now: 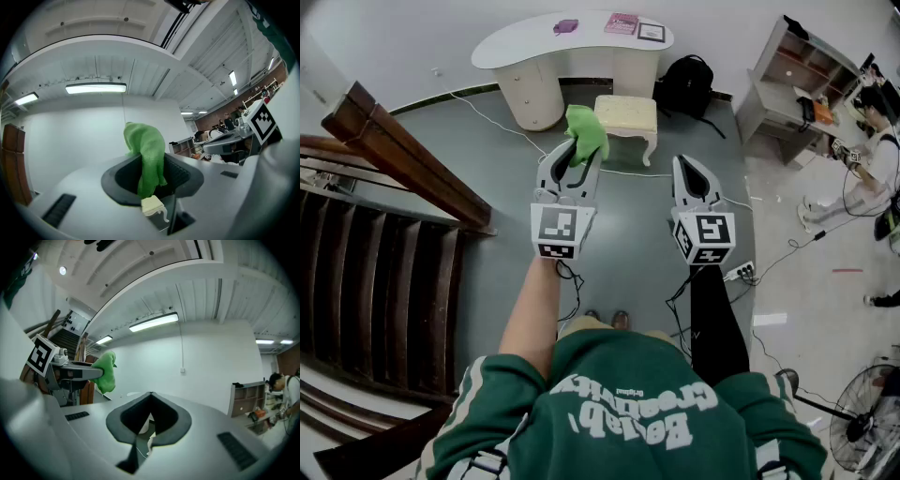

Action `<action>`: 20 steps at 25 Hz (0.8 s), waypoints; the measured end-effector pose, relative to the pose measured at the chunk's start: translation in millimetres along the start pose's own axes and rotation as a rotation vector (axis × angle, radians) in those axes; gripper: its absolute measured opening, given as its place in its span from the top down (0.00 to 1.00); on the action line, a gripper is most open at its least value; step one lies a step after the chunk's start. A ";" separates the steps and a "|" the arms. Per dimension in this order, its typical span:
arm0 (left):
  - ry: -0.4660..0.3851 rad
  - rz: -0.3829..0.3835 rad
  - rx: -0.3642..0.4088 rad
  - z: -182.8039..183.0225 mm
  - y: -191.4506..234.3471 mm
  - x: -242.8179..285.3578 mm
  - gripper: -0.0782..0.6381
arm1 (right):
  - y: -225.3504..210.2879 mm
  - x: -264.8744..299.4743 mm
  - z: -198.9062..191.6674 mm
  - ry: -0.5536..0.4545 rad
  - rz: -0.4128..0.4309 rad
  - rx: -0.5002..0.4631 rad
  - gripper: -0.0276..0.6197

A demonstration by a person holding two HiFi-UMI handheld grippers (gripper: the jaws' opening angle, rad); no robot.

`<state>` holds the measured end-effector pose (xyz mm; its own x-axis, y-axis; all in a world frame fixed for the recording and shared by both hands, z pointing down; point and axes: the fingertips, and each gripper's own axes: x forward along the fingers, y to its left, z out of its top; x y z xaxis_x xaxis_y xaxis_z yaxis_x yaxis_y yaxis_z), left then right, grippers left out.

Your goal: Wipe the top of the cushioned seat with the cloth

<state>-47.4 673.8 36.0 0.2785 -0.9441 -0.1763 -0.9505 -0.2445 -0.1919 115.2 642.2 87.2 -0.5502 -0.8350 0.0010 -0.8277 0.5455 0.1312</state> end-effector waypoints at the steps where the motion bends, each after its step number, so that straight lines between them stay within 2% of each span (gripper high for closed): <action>1: -0.001 0.001 0.001 -0.5 0.9 0.2 0.69 | 0.3 1.0 -0.2 -0.002 0.000 -0.002 0.95; 20: 0.010 0.001 0.006 -11.9 8.9 16.1 0.69 | -7.7 16.6 -10.2 -0.004 0.003 0.019 0.95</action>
<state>-53.0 653.8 42.9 0.2759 -0.9466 -0.1666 -0.9499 -0.2422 -0.1974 113.6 623.4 96.3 -0.5534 -0.8329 -0.0022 -0.8278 0.5497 0.1123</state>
